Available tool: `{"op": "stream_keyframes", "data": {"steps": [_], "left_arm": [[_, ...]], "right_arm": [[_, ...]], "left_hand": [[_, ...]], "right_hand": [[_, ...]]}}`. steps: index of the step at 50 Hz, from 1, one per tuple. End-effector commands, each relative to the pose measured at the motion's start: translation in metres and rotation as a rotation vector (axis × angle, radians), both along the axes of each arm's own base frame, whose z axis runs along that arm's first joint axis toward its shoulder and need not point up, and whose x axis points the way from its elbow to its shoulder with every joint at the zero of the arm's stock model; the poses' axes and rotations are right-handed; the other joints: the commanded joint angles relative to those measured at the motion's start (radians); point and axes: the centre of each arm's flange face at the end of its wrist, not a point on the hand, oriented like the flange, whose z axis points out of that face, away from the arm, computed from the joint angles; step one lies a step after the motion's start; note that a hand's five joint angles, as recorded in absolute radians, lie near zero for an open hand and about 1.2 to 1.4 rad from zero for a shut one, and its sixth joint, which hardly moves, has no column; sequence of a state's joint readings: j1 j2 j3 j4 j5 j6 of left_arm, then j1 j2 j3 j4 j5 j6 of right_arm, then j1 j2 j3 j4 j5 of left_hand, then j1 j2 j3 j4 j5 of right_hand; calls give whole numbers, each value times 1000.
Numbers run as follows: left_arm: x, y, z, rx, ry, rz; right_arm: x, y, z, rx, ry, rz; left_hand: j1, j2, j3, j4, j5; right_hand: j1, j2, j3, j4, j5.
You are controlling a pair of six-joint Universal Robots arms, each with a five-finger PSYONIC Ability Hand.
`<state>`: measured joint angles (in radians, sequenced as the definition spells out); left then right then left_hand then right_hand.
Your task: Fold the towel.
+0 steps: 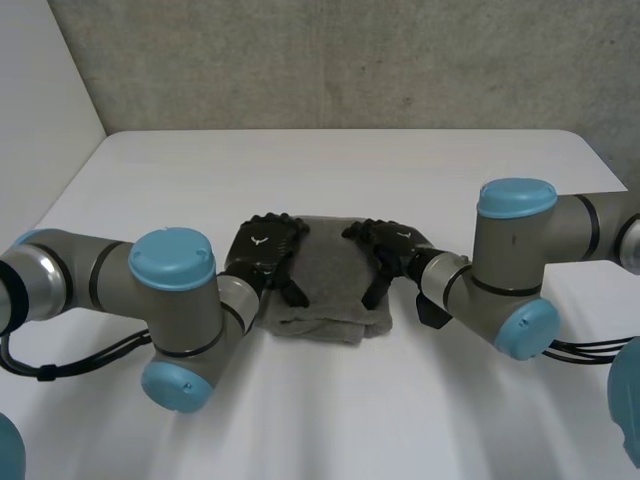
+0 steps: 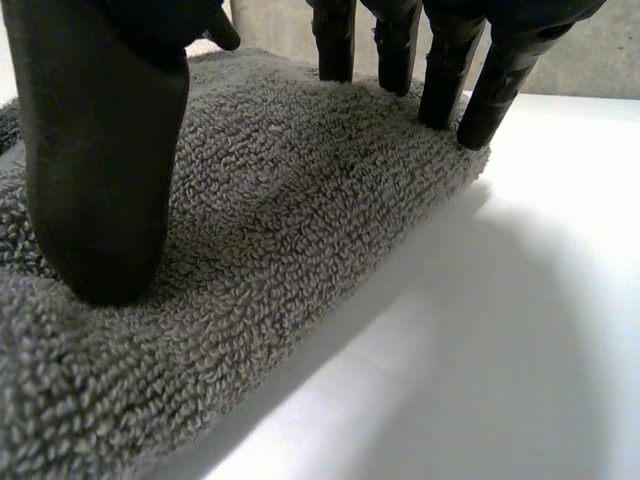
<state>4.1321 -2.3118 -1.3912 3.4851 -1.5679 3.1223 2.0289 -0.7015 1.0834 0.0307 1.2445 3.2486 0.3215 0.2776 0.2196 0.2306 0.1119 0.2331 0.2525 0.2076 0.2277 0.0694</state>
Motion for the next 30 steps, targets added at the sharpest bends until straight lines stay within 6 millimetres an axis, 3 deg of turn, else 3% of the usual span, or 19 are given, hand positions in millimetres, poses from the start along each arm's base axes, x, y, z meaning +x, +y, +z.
{"op": "stream_keyframes", "data": {"steps": [1,10,14,15,17,18,19,20,22,23,24,25,26,27,28,30], "left_arm": [[6,1,-10,-1,-64,-4],[9,2,-17,7,-88,-2],[10,-1,-11,-4,-79,8],[11,-2,-4,-14,-70,14],[12,-3,7,-32,-58,18],[13,-2,24,-55,-40,19],[14,-1,40,-73,-24,23],[14,-1,40,-73,-23,23],[16,5,68,-102,0,21],[17,5,68,-102,0,21],[18,7,84,-119,18,26],[18,7,84,-120,18,26],[20,11,101,-139,38,28],[23,15,119,-161,64,33],[23,15,119,-161,64,33],[31,23,153,-195,111,45]], "right_arm": [[3,-2,-8,-4,22,-15],[3,-3,-12,-31,61,0],[4,2,4,-36,65,8],[4,2,4,-36,65,8],[0,3,35,-80,44,0],[0,3,35,-80,43,0],[-2,4,53,-112,26,-7],[-2,4,53,-112,26,-7],[-9,7,86,-176,2,-36],[-9,7,87,-176,2,-36],[-15,10,105,-213,-7,-61],[-20,13,121,-247,-13,-92],[-20,13,121,-248,-13,-92],[-26,18,136,-278,-17,-125],[-26,18,136,-279,-17,-125],[-39,28,167,-352,-20,-196]], "left_hand": [[-40,3,-45,-56,-5],[-43,0,-45,-56,-8],[-49,-5,-45,-56,-14],[-52,-8,-45,-56,-17],[-55,-11,-45,-56,-20],[-67,-23,-45,-56,-32],[-84,-40,-45,-56,-49],[-85,-41,-45,-56,-49],[-105,-61,-45,-56,-70],[-105,-61,-45,-56,-70],[-117,-73,-45,-56,-82],[-117,-73,-45,-56,-82],[-123,-79,-45,-56,-88],[-126,-82,-45,-56,-90],[-126,-82,-45,-56,-90],[-123,-79,-45,-56,-88]], "right_hand": [[-59,-78,-33,-53,-69],[-59,-78,-33,-53,-69],[-59,-78,-33,-53,-69],[-59,-78,-33,-53,-69],[-59,-78,-33,-53,-69],[-59,-78,-33,-53,-69],[-59,-78,-33,-53,-69],[-59,-78,-33,-53,-69],[-59,-78,-33,-53,-69],[-59,-78,-33,-53,-69],[-59,-78,-33,-53,-69],[-59,-78,-33,-53,-69],[-59,-78,-33,-53,-69],[-59,-78,-33,-53,-69],[-59,-78,-33,-53,-69],[-59,-78,-33,-53,-69]]}}
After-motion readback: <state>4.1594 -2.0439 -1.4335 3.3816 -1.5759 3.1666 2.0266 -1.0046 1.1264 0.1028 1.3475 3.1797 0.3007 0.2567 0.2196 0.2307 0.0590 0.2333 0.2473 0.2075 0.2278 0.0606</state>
